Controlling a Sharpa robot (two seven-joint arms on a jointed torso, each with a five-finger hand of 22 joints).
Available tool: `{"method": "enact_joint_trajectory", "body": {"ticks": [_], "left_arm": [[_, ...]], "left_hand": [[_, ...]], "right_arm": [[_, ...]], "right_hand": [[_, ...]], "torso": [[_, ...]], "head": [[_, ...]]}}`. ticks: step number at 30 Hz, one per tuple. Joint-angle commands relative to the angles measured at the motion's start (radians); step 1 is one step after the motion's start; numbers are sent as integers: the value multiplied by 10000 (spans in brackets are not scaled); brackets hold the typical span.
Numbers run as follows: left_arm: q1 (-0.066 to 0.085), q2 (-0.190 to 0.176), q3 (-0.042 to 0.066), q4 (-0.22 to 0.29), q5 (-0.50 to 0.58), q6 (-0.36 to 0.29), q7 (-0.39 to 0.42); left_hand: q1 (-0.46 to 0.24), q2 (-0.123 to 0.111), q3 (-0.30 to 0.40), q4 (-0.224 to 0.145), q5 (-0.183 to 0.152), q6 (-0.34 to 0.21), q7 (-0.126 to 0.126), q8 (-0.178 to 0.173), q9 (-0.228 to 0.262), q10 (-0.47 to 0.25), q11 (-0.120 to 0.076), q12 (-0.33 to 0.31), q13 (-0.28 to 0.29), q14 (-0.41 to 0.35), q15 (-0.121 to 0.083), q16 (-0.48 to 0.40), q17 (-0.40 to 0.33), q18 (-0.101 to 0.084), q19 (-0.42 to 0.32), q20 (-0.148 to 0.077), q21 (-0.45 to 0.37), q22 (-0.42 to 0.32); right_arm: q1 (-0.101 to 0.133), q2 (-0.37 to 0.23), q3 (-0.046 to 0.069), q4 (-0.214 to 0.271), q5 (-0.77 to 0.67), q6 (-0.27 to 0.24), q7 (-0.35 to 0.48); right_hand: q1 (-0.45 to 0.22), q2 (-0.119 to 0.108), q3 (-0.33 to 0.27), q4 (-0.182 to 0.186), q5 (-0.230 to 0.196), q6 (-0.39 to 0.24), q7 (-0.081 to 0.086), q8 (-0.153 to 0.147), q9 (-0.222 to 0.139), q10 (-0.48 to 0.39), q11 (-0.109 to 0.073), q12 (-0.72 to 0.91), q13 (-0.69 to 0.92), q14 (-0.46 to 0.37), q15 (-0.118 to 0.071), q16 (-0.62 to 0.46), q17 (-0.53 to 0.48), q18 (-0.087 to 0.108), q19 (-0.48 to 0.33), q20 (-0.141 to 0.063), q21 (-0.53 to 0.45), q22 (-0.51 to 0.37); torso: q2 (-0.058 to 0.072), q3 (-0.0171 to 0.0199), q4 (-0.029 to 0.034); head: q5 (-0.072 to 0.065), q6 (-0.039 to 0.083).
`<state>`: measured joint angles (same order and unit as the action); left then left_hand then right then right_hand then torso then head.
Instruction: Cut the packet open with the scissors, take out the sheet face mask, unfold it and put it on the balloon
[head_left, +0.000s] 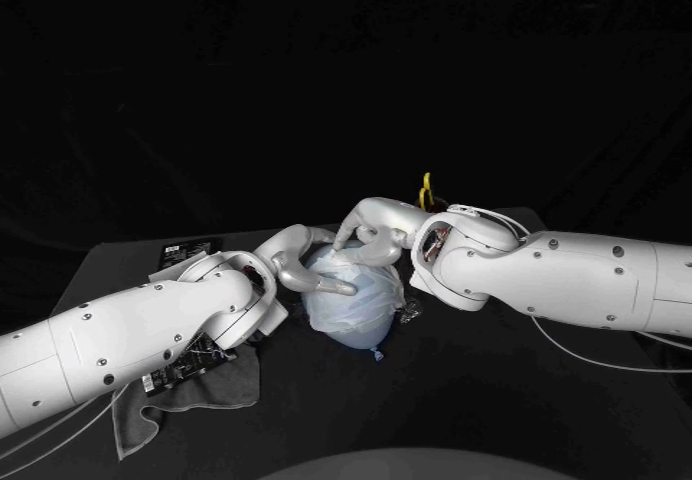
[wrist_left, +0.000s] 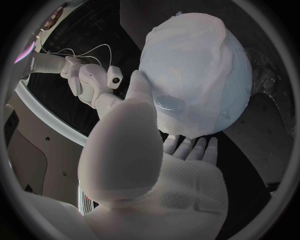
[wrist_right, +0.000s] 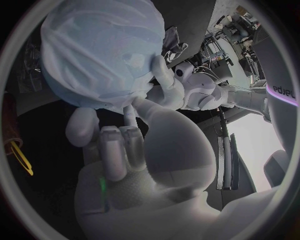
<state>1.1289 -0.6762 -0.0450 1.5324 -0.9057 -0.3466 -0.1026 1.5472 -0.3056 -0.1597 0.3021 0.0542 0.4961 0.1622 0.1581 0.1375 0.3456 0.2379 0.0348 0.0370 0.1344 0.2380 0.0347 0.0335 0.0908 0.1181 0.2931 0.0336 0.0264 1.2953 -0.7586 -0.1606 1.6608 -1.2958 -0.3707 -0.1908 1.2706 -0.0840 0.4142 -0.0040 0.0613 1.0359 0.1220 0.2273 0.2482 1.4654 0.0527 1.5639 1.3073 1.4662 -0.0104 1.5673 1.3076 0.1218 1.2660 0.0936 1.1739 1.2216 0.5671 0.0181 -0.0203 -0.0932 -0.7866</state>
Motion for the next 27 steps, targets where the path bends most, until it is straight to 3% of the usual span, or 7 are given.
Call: {"method": "enact_joint_trajectory", "body": {"ticks": [1,12,18,21,25,26,27], "left_arm": [[-5,18,-11,8,45,154,25],[-5,19,-11,6,57,155,22],[-5,21,-11,3,65,151,23],[-5,22,-11,2,70,151,25],[-5,26,-11,1,75,151,22],[-5,28,-11,1,75,152,22],[-5,29,-11,1,76,152,22]], "left_hand": [[111,-16,63,5,29,4,1066,26,10,-13,-22,19,5,22,-31,52,10,180,-71,8,-53,3],[114,-16,62,5,29,0,1069,24,9,-15,-20,19,5,37,-29,57,14,188,-73,7,-53,3],[114,-16,62,5,29,0,1069,24,9,-15,-20,19,5,37,-29,57,14,188,-73,7,-53,3],[117,-14,66,5,29,-1,1072,23,8,-20,-17,19,4,40,-27,58,15,197,-67,6,-51,4],[118,-14,67,5,29,1,1073,23,9,-15,-16,19,5,55,-26,62,19,198,-70,5,-52,4],[118,-14,67,5,29,1,1073,23,9,-15,-16,19,5,55,-26,62,19,198,-70,5,-52,4],[118,-14,67,5,29,1,1073,23,9,-15,-16,19,5,55,-26,62,19,198,-70,5,-52,4]], "right_arm": [[-25,-11,-7,39,-876,194,51],[-56,-43,-10,95,-1269,358,-44],[-64,-63,-14,104,-1202,452,29],[-66,-67,-16,112,-1123,377,225],[-70,-57,-17,114,-1046,155,783],[-71,-50,-17,108,-1040,83,894],[-72,-44,-17,100,-1038,21,975]], "right_hand": [[-259,-247,-10,147,519,41,44,-105,-37,1054,-51,69,2635,1046,-10,35,2632,-163,53,-13,29,36],[-441,-530,-11,313,1037,19,86,-242,-89,1054,-16,69,2635,1046,20,35,2632,-162,40,7,-4,56],[-632,-627,114,573,1873,130,63,-302,-104,1054,-32,69,2635,1046,15,35,2632,-161,47,18,-15,99],[-533,-472,344,596,2280,255,4,-268,-80,1054,-81,69,2635,1046,-24,35,2632,-167,79,-2,17,147],[171,165,1227,101,1795,635,-149,-8,110,1054,-229,69,2635,1046,-158,35,2632,-184,152,-112,113,269],[269,380,1666,-53,1230,680,-152,63,194,1054,-235,69,2635,1046,-172,35,2632,-182,133,-152,110,291],[233,399,1806,-91,1163,691,-158,90,229,1054,-234,69,2635,1046,-168,35,2632,-182,119,-157,103,297]], "torso": [[1,-10,-1],[1,-6,-3],[1,-5,0],[3,-6,-1],[5,-6,2],[5,-8,2],[3,-9,2]], "head": [[7,-6],[33,-39],[23,-51],[27,-52],[30,-53],[29,-53],[28,-56]]}}
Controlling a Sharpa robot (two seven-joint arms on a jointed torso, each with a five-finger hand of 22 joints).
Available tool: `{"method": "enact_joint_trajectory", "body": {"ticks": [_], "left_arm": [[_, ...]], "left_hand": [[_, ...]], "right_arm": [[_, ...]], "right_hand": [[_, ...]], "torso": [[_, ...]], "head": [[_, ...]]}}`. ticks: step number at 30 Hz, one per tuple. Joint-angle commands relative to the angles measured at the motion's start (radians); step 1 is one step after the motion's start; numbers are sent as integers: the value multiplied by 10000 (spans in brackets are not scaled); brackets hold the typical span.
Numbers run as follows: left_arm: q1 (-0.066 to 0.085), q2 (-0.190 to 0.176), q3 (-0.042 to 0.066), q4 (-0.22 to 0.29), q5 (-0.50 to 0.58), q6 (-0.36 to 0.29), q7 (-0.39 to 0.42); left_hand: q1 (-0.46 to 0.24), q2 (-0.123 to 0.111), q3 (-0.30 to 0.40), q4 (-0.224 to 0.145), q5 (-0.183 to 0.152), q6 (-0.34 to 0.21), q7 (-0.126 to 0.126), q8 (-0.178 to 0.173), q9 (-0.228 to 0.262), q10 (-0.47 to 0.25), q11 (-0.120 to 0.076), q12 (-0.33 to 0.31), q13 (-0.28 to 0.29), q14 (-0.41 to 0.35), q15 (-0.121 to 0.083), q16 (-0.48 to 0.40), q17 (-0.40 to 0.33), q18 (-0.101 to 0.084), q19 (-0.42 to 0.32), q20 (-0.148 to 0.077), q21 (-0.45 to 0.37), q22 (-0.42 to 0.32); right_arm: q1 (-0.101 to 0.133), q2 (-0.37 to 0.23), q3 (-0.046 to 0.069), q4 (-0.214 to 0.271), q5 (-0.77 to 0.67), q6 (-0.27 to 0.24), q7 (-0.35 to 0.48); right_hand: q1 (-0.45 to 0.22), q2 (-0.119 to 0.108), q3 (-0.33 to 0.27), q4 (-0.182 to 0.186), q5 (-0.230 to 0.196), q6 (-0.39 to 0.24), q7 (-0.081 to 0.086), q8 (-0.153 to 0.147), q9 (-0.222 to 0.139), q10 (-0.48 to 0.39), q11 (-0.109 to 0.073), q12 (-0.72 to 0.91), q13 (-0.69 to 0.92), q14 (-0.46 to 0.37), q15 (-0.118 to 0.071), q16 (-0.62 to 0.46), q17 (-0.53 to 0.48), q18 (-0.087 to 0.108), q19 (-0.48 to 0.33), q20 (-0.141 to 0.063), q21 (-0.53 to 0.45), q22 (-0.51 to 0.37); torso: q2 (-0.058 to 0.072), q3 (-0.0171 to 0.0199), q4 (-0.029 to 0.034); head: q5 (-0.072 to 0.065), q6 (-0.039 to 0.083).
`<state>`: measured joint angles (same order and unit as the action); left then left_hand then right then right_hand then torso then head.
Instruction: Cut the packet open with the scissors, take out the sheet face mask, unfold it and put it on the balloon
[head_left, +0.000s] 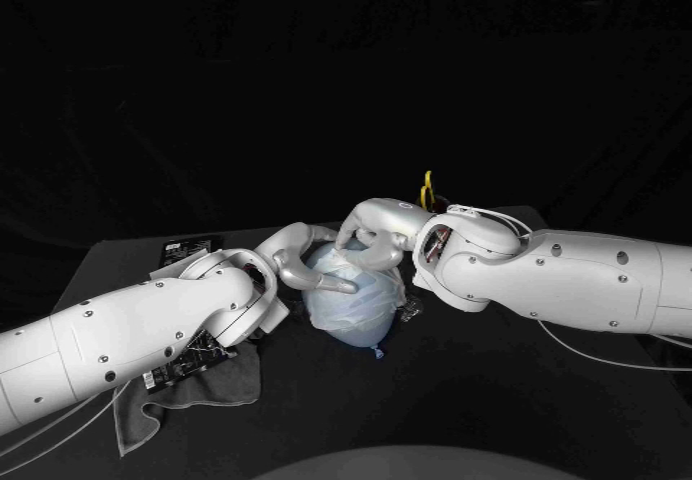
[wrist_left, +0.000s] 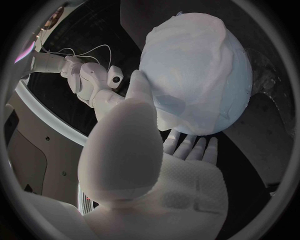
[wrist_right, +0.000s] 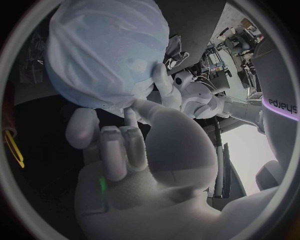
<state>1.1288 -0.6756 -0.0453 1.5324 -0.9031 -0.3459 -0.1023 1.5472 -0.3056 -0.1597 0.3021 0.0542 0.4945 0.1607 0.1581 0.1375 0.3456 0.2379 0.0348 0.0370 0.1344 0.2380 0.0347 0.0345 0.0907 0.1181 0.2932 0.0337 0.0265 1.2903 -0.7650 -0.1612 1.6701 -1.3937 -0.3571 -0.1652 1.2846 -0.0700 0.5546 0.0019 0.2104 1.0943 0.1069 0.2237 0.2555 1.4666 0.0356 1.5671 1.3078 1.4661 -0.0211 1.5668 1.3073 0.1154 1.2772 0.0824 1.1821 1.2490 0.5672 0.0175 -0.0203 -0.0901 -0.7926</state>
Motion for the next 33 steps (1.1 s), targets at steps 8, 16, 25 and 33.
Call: {"method": "enact_joint_trajectory", "body": {"ticks": [8,16,25,33], "left_arm": [[-5,19,-8,8,59,147,19],[-4,12,-8,17,69,152,20],[-4,8,-9,25,84,157,20],[-3,-6,-9,32,90,153,16]], "left_hand": [[118,-14,67,5,29,16,1088,23,10,-15,-16,19,5,55,-26,62,9,199,-70,5,-52,3],[125,-12,79,5,30,3,1094,18,6,-18,-9,19,4,58,-22,63,10,212,-62,4,-49,6],[134,-12,90,4,31,-6,1099,13,4,-32,-5,17,3,57,-20,62,11,222,-66,3,-50,5],[134,-12,90,4,31,-6,1099,13,4,-32,-5,17,3,57,-20,62,11,222,-66,3,-50,5]], "right_arm": [[-31,35,-11,-75,-139,-547,1058],[-38,26,-11,-95,-72,-1140,1118],[-40,32,-7,-250,191,-2102,898],[-16,43,20,-574,64,-2516,694]], "right_hand": [[-219,338,1294,-420,-1414,171,-69,387,498,1042,-113,37,2630,1047,-98,40,2635,-102,-85,-64,-27,85],[-324,241,1411,-498,-1580,240,-127,565,715,1042,-157,37,2630,1047,-127,40,2635,-107,-73,-76,-7,134],[-440,125,1550,-577,-1583,246,-239,921,1248,1042,-262,37,2630,1047,-224,40,2635,-120,-10,-130,46,223],[-575,62,1845,-595,-1596,-6,-280,1253,1975,1042,-307,37,2630,1047,-274,40,2635,-139,63,-189,106,325]], "torso": [[3,-11,3],[3,-4,3],[3,2,1],[4,0,-4]], "head": [[-12,-4],[0,0],[-1,19],[8,14]]}}
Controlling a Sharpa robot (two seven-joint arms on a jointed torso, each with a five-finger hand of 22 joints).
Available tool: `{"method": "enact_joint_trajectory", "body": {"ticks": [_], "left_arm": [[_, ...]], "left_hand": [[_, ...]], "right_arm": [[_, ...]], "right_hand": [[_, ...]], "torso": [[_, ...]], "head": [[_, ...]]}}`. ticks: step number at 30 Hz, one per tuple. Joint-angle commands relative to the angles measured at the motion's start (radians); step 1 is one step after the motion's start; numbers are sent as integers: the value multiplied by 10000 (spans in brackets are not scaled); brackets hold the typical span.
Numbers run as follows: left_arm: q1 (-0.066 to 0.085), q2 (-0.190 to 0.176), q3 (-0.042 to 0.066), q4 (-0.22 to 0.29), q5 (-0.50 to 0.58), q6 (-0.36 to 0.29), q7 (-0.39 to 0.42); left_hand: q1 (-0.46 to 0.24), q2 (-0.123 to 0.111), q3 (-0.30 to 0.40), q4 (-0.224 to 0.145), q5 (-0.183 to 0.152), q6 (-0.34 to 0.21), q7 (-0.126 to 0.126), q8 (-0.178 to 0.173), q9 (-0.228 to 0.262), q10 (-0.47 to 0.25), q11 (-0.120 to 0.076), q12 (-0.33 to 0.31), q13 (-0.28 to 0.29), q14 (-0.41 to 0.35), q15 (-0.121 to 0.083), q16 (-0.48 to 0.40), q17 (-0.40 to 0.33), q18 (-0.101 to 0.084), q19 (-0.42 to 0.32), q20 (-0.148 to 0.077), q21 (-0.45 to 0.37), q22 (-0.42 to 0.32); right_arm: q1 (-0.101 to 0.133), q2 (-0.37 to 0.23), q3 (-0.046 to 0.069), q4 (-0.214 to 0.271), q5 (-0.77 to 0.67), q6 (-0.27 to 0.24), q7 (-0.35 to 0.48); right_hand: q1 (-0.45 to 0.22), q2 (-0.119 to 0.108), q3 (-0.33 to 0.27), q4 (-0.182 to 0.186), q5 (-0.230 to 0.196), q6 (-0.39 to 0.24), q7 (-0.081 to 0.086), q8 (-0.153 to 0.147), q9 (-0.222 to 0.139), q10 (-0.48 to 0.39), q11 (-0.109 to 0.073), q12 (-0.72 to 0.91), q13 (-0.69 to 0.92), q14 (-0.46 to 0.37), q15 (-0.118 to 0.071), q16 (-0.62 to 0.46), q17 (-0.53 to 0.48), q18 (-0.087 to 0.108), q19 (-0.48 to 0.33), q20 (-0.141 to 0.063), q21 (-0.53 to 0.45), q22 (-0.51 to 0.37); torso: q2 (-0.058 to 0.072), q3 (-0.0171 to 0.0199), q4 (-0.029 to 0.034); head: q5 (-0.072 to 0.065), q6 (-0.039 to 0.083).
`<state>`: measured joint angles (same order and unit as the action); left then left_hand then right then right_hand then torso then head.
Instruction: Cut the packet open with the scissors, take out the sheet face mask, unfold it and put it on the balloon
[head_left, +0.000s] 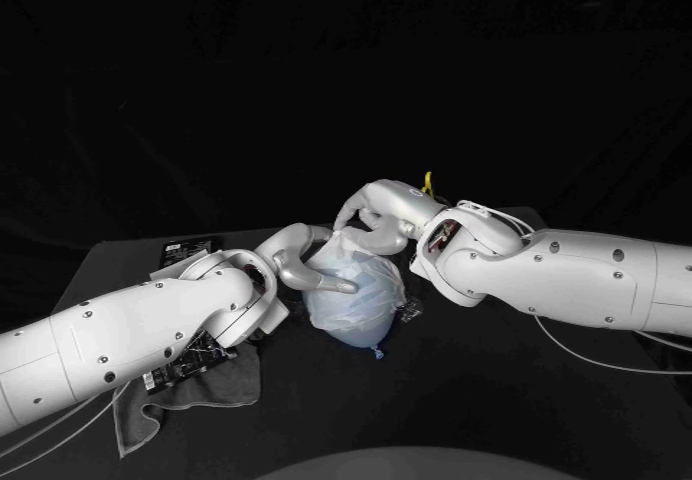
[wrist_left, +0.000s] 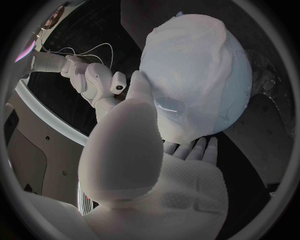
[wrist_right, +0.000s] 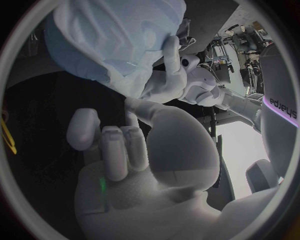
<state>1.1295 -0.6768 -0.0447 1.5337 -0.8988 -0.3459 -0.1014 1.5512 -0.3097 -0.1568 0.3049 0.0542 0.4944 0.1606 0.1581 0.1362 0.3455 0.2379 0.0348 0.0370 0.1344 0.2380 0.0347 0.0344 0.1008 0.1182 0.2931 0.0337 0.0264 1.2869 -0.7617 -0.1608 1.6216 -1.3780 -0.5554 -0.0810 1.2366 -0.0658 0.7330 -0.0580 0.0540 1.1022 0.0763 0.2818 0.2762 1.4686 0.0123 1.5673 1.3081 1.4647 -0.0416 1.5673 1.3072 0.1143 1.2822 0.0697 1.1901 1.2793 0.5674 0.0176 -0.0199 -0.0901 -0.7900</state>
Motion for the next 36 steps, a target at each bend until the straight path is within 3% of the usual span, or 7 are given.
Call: {"method": "enact_joint_trajectory", "body": {"ticks": [1,17,21,25,30,34,36], "left_arm": [[-9,6,-15,19,47,151,7],[-5,12,-15,23,123,144,-2],[-3,9,-15,23,130,145,-11],[-1,6,-16,23,151,148,-19],[0,-11,-16,25,169,143,-24],[0,-28,-16,25,177,138,-26],[0,-37,-17,25,184,131,-25]], "left_hand": [[98,29,58,-24,31,-4,1102,13,17,-27,-4,18,3,57,-19,62,13,127,-68,3,-50,5],[99,28,39,-23,30,-25,1103,4,11,-32,-3,17,3,69,-20,66,17,139,-66,1,-50,5],[99,27,37,-23,30,-29,1103,3,10,-31,-4,17,3,76,-20,68,18,141,-66,1,-50,5],[99,27,33,-23,30,-28,1103,3,11,-34,-3,17,3,74,-21,67,18,144,-70,1,-51,4],[99,26,27,-23,29,-36,1104,-1,9,-34,-4,17,3,78,-22,68,19,147,-66,1,-50,5],[98,24,11,-23,29,-58,1105,-9,2,-40,-3,16,2,78,-23,68,20,152,-70,1,-50,5],[96,23,4,-23,29,-80,1106,-17,-3,-44,-2,16,2,81,-22,69,21,155,-66,2,-49,6]], "right_arm": [[21,22,19,-138,-104,-539,-146],[69,488,28,-1004,-186,234,-308],[103,556,26,-1231,229,356,-289],[127,579,24,-1396,685,507,-287],[140,509,21,-1450,994,719,-389],[144,423,16,-1444,1438,825,-257],[145,370,13,-1439,1856,734,-24]], "right_hand": [[-104,18,76,8,-34,-100,25,687,1808,1022,-75,35,2627,1061,-70,35,2636,-128,12,-64,24,23],[-249,4,144,164,-56,-350,45,793,2185,1022,-59,35,2627,1061,-56,35,2636,-77,-182,-75,-227,-119],[-493,-387,-160,318,0,-1468,435,284,2200,824,253,-388,2338,993,149,-21,2411,170,-1165,0,-1447,-948],[-996,-1038,-1252,899,-45,-2918,1097,-754,1853,-371,825,-2334,1075,220,749,-560,691,406,-3068,418,-3734,-2398],[-503,-977,-1876,1407,-76,-3183,1225,-1252,1683,-1973,1022,-4450,-466,-950,882,-1288,-1126,547,-3640,758,-4707,-2912],[-360,-1115,-2141,2006,-45,-3492,1315,-1602,1593,-5006,1127,-8438,-3413,-4517,1081,-4204,-5745,554,-4463,974,-5874,-3549],[-417,-1196,-2305,2490,-22,-3725,1378,-1783,1545,-6013,1325,-9924,-4679,-5799,1359,-5967,-6623,486,-5402,1151,-7086,-4300]], "torso": [[2,0,-7],[4,-25,-9],[-3,-14,-10],[-5,-11,-9],[-8,1,-12],[-5,4,-13],[-4,7,-18]], "head": [[6,-14],[7,19],[7,25],[12,24],[19,31],[25,39],[29,42]]}}
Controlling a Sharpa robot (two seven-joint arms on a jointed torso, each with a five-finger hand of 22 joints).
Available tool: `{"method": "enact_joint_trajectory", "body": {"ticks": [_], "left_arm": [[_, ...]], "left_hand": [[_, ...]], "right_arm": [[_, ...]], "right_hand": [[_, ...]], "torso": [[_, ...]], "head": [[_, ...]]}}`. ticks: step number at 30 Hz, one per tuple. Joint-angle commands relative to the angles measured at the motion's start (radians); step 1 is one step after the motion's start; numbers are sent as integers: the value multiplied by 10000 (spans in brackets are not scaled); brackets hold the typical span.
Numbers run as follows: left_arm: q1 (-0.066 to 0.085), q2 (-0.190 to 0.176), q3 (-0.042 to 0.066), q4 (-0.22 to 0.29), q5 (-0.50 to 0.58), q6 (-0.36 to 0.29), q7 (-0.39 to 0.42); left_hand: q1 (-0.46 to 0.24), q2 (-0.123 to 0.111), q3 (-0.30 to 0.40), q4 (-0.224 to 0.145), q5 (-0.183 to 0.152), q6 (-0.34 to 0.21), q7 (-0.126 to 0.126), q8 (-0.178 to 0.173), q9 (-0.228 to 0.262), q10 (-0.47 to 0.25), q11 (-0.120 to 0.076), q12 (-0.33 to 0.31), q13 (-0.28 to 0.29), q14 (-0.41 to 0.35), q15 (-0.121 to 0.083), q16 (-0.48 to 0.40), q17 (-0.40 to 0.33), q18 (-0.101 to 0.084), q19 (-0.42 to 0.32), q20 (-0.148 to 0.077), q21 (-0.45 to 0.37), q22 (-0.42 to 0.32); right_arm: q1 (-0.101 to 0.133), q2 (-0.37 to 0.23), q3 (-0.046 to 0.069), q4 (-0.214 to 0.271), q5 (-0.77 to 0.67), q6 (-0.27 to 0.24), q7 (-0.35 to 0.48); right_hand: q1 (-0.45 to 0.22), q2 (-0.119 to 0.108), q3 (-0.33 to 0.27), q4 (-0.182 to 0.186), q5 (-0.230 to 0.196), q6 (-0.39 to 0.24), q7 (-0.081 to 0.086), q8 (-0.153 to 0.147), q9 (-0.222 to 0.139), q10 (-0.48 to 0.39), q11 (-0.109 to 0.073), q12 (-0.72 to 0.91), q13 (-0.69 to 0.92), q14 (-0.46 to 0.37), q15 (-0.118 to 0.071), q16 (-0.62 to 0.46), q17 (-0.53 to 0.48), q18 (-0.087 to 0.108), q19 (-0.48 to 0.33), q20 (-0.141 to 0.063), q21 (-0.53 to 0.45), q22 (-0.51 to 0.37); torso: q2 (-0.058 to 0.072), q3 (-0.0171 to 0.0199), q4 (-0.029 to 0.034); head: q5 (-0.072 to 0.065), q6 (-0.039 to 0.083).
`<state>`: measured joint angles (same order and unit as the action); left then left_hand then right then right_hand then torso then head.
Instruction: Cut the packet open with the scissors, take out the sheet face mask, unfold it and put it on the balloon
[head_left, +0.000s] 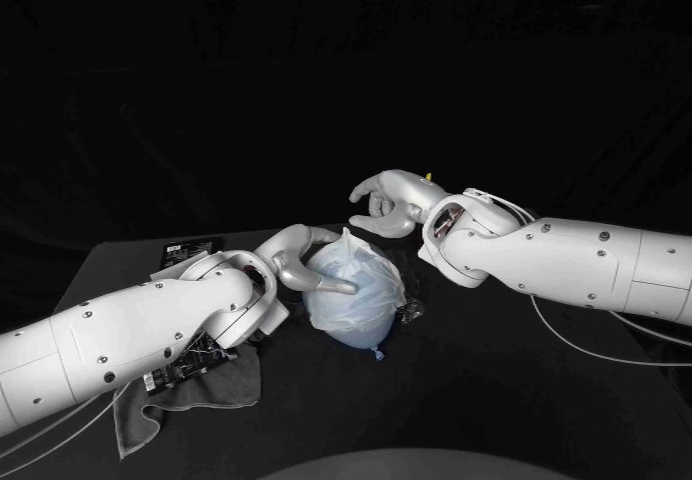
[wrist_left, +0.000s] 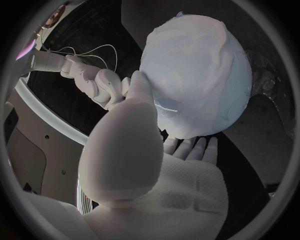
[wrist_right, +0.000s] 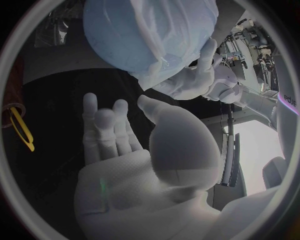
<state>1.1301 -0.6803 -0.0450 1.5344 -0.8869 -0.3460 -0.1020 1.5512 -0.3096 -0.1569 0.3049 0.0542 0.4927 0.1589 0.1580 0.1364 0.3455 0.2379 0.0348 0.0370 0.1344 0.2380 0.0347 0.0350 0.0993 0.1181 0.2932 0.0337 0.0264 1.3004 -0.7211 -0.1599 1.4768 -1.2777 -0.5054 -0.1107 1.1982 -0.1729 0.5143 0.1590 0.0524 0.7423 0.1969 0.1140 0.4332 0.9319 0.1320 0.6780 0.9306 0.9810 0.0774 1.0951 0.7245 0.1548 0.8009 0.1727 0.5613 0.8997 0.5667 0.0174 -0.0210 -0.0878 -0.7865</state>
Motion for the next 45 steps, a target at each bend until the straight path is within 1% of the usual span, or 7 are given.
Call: {"method": "enact_joint_trajectory", "body": {"ticks": [1,2,7,11,17,28,45], "left_arm": [[-7,-5,-14,19,68,128,-18],[-7,-10,-14,22,85,117,-14],[-7,-44,-13,48,216,-1,85],[-7,-100,-11,92,398,-175,320],[-7,-186,-8,179,727,-288,710],[-6,-323,-3,322,1090,-419,1207],[-8,-523,8,398,1654,-586,1803]], "left_hand": [[96,22,4,-22,29,-62,1124,-17,-6,-44,-2,15,2,80,-22,69,14,170,-65,2,-49,5],[96,22,4,-22,29,-62,1124,-17,-6,-44,-2,15,2,80,-22,69,14,170,-65,2,-49,5],[81,17,-17,-22,27,-151,1145,-52,-29,-74,23,11,-2,91,-5,72,18,182,-63,4,-48,6],[47,9,-80,-22,26,-282,1209,-108,-64,-86,91,11,-3,181,65,102,42,179,-51,19,-44,9],[14,0,-168,-22,23,-459,1224,-179,-111,-134,112,5,-8,169,103,99,40,150,-33,28,-37,14],[-48,-16,-272,-23,18,-1314,1273,-515,-335,-414,218,-30,-36,60,182,57,17,48,-23,32,-30,16],[-215,-42,-523,-18,10,-2319,916,-900,-597,-1072,525,-83,-91,-166,398,-31,-36,-137,9,36,-15,22]], "right_arm": [[11,-62,2,13,1055,146,386],[11,-119,0,28,1455,-53,606],[10,-427,-6,194,2897,-733,1409],[-2,-751,-21,472,3958,-956,1920],[-119,-1023,-71,769,4928,-958,2098],[-360,-815,-105,610,5575,-788,1936],[-464,-539,-119,409,5670,-748,1921]], "right_hand": [[84,-126,-224,468,3,-99,168,-114,-19,-560,226,-1442,-1504,-909,169,-1745,-1140,114,-602,242,-1198,-845],[322,-78,-433,738,-45,172,207,-28,17,-439,246,-2185,-2670,-844,300,-2681,-1803,231,-464,450,-1868,-1473],[1033,234,-368,818,3,1000,402,201,28,-128,357,-3463,-4795,-956,447,-4547,-2922,279,-328,677,-3012,-2566],[1180,226,-576,904,0,1295,424,55,-197,440,442,-4275,-6522,-807,582,-6219,-3702,275,-163,829,-3950,-3553],[1058,174,-1403,1018,178,1048,704,-328,-550,173,735,-4914,-7778,-1355,951,-7785,-4420,235,-498,1110,-4862,-4446],[538,471,-3323,1287,616,-104,987,-509,-1172,-630,1083,-5352,-8658,-2192,1350,-9034,-5254,-123,-1310,1164,-4967,-5356],[370,906,-4453,1301,1001,-400,1000,-501,-1447,-854,1127,-5310,-8663,-2498,1444,-9369,-5632,-209,-1543,1163,-4949,-5678]], "torso": [[3,13,-9],[6,15,-9],[4,3,-1],[10,2,-11],[-4,14,-1],[13,-1,3],[10,-10,14]], "head": [[11,11],[15,16],[24,53],[31,75],[19,110],[-18,167],[-66,160]]}}
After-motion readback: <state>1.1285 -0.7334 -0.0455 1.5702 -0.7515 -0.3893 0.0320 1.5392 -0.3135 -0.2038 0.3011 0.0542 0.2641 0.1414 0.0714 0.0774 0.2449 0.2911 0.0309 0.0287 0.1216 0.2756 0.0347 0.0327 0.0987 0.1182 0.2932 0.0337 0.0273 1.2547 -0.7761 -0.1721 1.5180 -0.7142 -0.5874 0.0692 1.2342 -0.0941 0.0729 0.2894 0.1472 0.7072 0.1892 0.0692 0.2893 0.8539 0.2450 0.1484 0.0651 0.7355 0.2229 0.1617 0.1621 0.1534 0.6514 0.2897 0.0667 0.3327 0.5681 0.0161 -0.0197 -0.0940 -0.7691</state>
